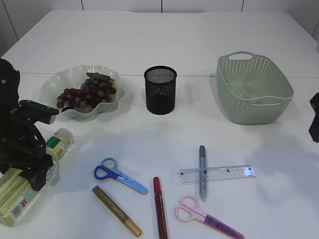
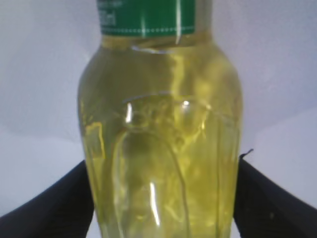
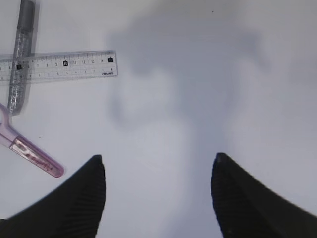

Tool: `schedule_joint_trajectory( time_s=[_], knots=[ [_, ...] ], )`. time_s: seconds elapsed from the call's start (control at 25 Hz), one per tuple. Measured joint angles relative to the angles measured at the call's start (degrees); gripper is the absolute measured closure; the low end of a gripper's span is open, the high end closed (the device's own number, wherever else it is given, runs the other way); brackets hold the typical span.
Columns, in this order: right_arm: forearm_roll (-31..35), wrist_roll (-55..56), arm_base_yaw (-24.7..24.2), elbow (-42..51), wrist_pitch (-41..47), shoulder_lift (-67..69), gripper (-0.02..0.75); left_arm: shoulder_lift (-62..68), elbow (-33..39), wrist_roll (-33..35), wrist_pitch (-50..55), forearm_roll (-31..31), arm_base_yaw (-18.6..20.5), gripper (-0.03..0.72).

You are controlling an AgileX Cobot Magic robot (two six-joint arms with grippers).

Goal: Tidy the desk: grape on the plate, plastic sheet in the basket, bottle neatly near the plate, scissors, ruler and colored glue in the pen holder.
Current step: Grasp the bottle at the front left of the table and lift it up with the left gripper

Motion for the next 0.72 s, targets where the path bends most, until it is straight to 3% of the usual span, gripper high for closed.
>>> schedule_joint_trajectory(
  time_s=[0.32, 0.52, 0.72],
  knots=[
    [0.1, 0.0, 0.0, 0.0, 0.0, 0.0, 0.217, 1.3, -0.1, 0.0, -0.3, 0.1, 0.0, 0.105],
    [0.2, 0.0, 0.0, 0.0, 0.0, 0.0, 0.217, 1.3, -0.2, 0.0, 0.2, 0.1, 0.0, 0.223],
    [0.3, 0.0, 0.0, 0.0, 0.0, 0.0, 0.217, 1.3, -0.4, 0.0, 0.5, -0.8, 0.0, 0.274]
  ],
)
